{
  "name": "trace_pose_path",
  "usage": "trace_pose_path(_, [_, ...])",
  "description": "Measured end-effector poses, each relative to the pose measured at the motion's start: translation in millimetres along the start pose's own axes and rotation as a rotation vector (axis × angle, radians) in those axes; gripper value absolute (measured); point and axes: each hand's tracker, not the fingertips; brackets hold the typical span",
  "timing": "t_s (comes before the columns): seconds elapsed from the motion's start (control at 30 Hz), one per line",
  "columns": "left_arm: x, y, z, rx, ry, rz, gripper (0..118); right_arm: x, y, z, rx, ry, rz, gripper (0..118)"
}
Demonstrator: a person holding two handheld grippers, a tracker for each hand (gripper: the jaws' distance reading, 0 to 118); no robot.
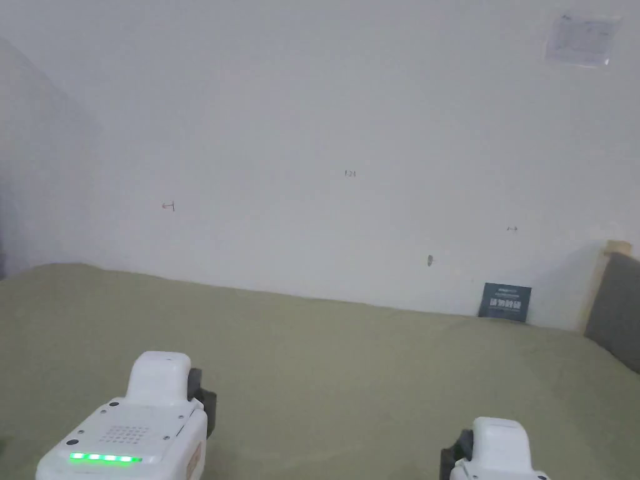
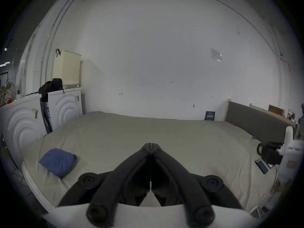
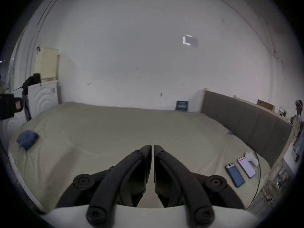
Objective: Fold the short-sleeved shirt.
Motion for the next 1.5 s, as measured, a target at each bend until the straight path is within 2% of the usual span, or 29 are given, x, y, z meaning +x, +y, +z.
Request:
trace_pose_path(0.1, [-3.1, 1.3, 4.1, -0.007, -0.011, 0.0, 0, 10.9, 9.6, 6.3, 0.06, -0.039, 0.032, 9])
trace_pose_path(0.27, [0.0, 0.9, -0.8, -0.012, -0.005, -0.014, 0, 17.7, 16.5, 7.7, 0.099, -0.022, 0.029, 9])
trace_pose_path(0.3, [-2.2, 0.9, -0.9, -0.013, -0.006, -0.006, 3, 17.7, 16.4, 7.1, 0.103, -0.015, 0.032, 10])
trace_pose_path(0.33, [-3.9, 0.7, -1.1, -0.014, -0.011, 0.005, 10, 17.8, 15.7, 5.9, 0.109, -0.002, 0.034, 16])
trace_pose_path(0.37, [-5.8, -0.1, -1.6, -0.018, -0.029, 0.014, 23, 17.8, 13.8, 3.4, 0.111, 0.016, 0.038, 35])
trace_pose_path(0.4, [-5.8, -0.2, -4.6, -0.016, -0.046, 0.014, 61, 16.9, 12.9, 1.5, 0.103, 0.026, 0.046, 74])
trace_pose_path(0.43, [-5.3, -1.5, -6.6, -0.024, -0.051, 0.01, 93, 14.8, 11.9, -0.9, 0.082, 0.031, 0.053, 99])
trace_pose_path(0.47, [-4.7, -3.5, -8.7, -0.032, -0.045, 0.003, 118, 12.1, 10.2, -0.9, 0.075, 0.028, 0.059, 110])
trace_pose_path(0.53, [-5.7, -4.6, -7.2, 0.027, -0.028, 0.017, 118, 11.2, 5.7, 0.7, 0.092, 0.034, 0.061, 112])
trace_pose_path(0.97, [-3.0, -3.3, -3.1, 0.012, 0.009, 0.008, 118, 23.4, 6.5, 7.7, 0.099, 0.033, -0.005, 113])
trace_pose_path(1.03, [-2.7, -1.3, -2.2, 0.019, 0.026, 0.002, 118, 23.7, 8.1, 8.1, 0.094, 0.037, -0.011, 118])
trace_pose_path(1.27, [-4.4, -0.5, 0.5, 0.027, 0.031, -0.001, 118, 25.2, 11.8, 10.2, 0.103, 0.034, -0.051, 118])
trace_pose_path(1.5, [-4.1, -3.3, 0.2, 0.019, 0.03, -0.012, 118, 26.3, 12.3, 9.5, 0.105, 0.042, -0.056, 118])
